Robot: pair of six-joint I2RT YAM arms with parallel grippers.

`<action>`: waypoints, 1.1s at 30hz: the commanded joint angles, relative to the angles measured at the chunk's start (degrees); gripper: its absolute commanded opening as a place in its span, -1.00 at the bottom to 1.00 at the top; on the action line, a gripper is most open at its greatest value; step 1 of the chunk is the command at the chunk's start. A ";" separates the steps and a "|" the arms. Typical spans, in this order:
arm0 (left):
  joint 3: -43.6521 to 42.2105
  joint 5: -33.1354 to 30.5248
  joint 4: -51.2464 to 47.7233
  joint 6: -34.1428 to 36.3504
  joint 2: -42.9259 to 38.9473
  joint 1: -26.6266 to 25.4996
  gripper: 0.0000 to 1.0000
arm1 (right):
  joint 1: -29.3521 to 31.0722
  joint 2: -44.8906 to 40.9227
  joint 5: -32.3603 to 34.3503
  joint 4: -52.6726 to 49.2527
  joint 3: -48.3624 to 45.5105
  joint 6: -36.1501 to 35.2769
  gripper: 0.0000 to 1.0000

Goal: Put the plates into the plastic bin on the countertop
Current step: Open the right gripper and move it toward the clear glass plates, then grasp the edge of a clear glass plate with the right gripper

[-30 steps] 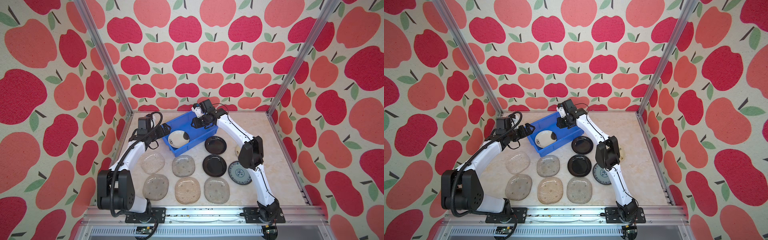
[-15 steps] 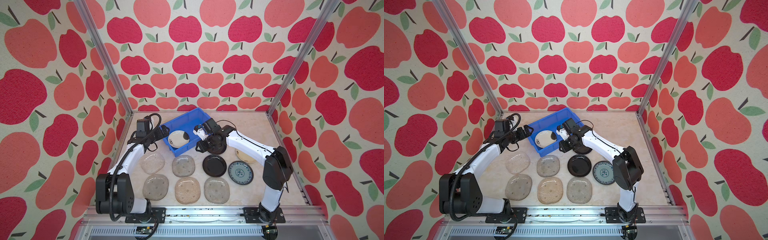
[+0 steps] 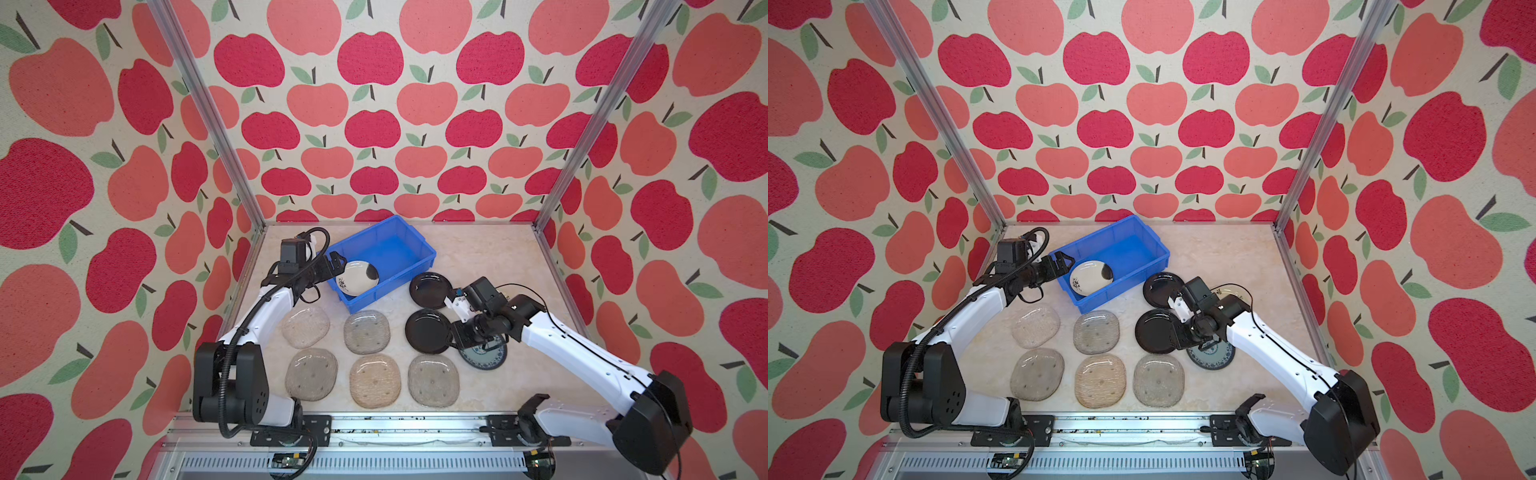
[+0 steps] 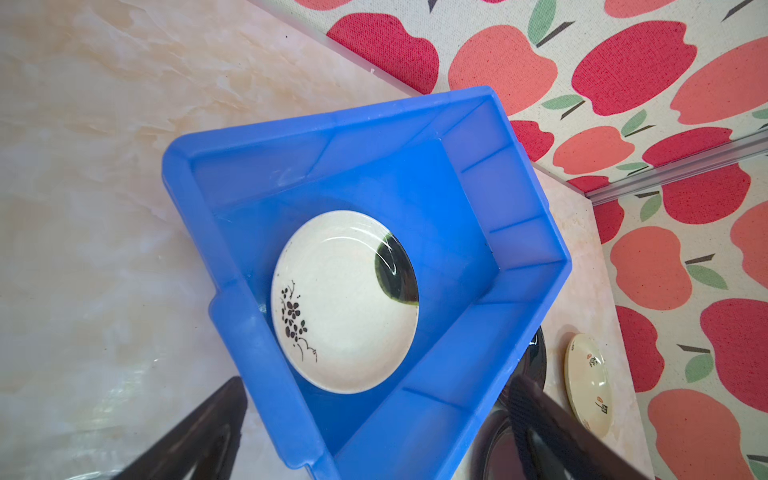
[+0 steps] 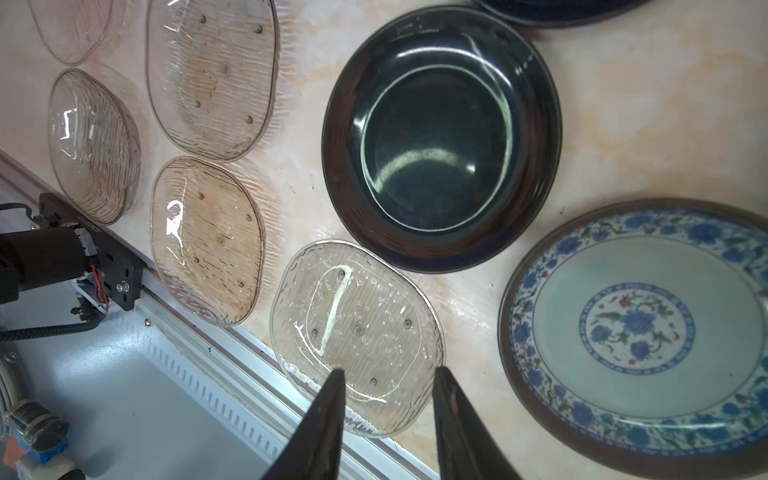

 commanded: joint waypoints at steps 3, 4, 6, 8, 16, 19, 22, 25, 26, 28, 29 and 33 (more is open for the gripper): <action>0.85 -0.93 1.54 0.99 0.76 -2.05 0.99 | 0.06 -5.77 -0.63 -0.01 -7.72 10.52 -0.11; 0.57 -1.11 1.83 0.93 0.67 -2.20 0.99 | 0.22 -6.50 -0.73 0.81 -9.38 12.16 -0.11; 0.39 -1.00 1.98 1.00 0.59 -2.42 0.99 | 0.72 -8.02 -1.17 2.67 -12.30 14.88 -0.23; 0.14 -1.17 1.89 1.02 0.71 -2.54 0.99 | 1.52 -8.81 -1.57 4.41 -14.98 17.14 -0.29; -0.73 -1.17 3.03 1.11 0.86 -2.56 0.98 | 3.58 -6.91 -2.31 10.56 -20.39 21.70 -0.31; -1.23 -1.01 3.62 0.94 0.99 -2.52 0.98 | 3.76 -4.95 -2.39 10.92 -20.87 21.58 -0.31; -1.49 -1.02 3.74 1.02 1.40 -2.50 0.97 | 3.70 -4.04 -2.10 11.76 -21.39 21.55 -0.31; -1.55 -0.98 3.91 1.11 1.44 -2.39 0.97 | 3.76 -3.07 -3.46 14.18 -21.77 21.79 -0.32; -1.70 -0.97 4.00 1.12 1.42 -2.43 0.97 | 3.76 -2.79 -3.99 15.13 -22.15 22.14 -0.33; -1.91 -1.07 4.17 1.13 1.37 -2.43 0.97 | 3.73 -2.01 -4.29 16.19 -22.65 22.35 -0.36; -2.06 -1.31 4.34 1.11 1.42 -2.39 0.96 | 3.74 -1.57 -4.34 16.60 -22.78 22.32 -0.40; -2.42 -1.19 4.92 0.93 1.60 -2.38 0.95 | 3.71 -0.86 -4.47 17.83 -23.21 22.74 -0.49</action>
